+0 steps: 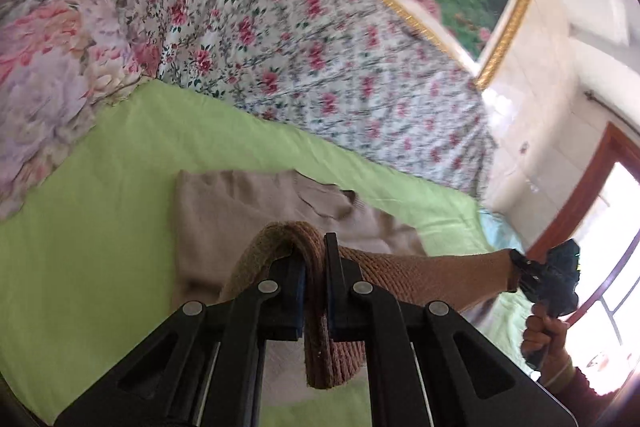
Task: Fold small clothes
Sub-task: 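Lift the hem with both grippers and fold it toward the collar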
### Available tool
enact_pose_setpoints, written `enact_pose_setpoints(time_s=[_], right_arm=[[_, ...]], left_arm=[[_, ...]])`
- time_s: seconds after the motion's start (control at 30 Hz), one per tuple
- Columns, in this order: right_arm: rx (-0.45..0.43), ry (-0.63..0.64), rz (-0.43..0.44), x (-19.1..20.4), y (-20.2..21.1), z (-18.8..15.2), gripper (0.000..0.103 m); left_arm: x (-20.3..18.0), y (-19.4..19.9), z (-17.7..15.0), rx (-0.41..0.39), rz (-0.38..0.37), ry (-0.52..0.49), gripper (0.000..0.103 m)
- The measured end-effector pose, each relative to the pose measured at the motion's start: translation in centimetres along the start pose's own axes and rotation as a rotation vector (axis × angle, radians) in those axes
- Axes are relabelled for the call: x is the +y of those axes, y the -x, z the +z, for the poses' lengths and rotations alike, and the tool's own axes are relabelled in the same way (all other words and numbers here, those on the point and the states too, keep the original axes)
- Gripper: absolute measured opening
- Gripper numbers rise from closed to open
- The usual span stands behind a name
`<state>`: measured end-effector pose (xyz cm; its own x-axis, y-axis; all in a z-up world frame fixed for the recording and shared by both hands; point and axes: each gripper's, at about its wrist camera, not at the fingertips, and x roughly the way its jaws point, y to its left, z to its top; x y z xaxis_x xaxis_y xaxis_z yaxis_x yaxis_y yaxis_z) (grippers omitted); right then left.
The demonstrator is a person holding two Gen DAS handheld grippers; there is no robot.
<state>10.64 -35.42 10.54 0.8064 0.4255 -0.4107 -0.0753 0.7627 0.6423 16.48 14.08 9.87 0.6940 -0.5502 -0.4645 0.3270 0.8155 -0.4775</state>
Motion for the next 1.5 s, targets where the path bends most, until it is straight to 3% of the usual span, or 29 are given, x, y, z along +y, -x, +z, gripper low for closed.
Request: enact_pose_setpoints(time_s=[0.13,0.27,0.5,0.6,0.67,0.8,0.87,0.93,1.03,1.13,1.2,1.33,1.37,1.43,1.5], right_arm=[[0.031,-0.029,-0.083,-2.7,-4.9,2.4,0.007],[0.076,-0.06,-0.161,-5.4,-9.3,3.7,0.007],[0.173,-0.086,-0.31,-9.4,-14.4,2.8,0.009],[0.2,-0.119,-0.345,-9.9,-14.3,2.3,0.012],[0.172,-0.131,-0.33,-9.3,-12.5,2.1,0.015],[0.141,0.01,-0.257,-5.2,-9.7,0.9,0.015],[0.211,0.061,-0.189,-3.3,-10.6,-0.4,0.015],[0.337,0.15,-0.144,-1.0,-13.2,-2.4,0.015],[0.471,0.242,-0.089,0.7,-16.6,-4.4,0.015],[0.621,0.297,-0.123,0.4,-20.5,-5.7,0.016],[0.669,0.298,-0.139,-0.7,-22.4,-5.3,0.015],[0.56,0.262,-0.305,-4.3,-24.3,-1.3,0.015],[0.497,0.243,-0.397,-5.8,-24.3,0.2,0.015],[0.385,0.18,-0.464,-7.7,-23.2,2.2,0.015],[0.251,0.072,-0.536,-9.7,-20.8,3.5,0.015]], left_arm=[[1.7,-6.2,2.3,0.062,0.062,-0.013,0.005],[4.4,-10.9,3.7,0.107,0.098,0.036,0.006],[8.6,-18.0,2.5,0.219,0.17,0.112,0.009],[9.6,-18.3,1.4,0.236,0.159,0.149,0.011],[9.1,-16.6,0.7,0.224,0.134,0.158,0.019],[5.3,-13.2,-2.0,0.25,0.059,0.066,0.033],[2.9,-13.4,-3.8,0.307,0.015,0.013,0.037],[0.4,-15.0,-5.5,0.373,-0.021,-0.042,0.037],[-1.6,-17.3,-6.5,0.418,-0.031,-0.08,0.037],[-1.6,-19.0,-6.1,0.438,-0.036,-0.073,0.037],[-0.9,-20.0,-4.9,0.439,-0.039,-0.064,0.036],[2.5,-22.3,-0.4,0.392,0.077,-0.041,0.036],[4.1,-22.6,1.0,0.374,0.116,-0.018,0.034],[7.0,-22.8,3.3,0.331,0.189,0.04,0.034],[9.0,-22.3,4.4,0.289,0.198,0.096,0.032]])
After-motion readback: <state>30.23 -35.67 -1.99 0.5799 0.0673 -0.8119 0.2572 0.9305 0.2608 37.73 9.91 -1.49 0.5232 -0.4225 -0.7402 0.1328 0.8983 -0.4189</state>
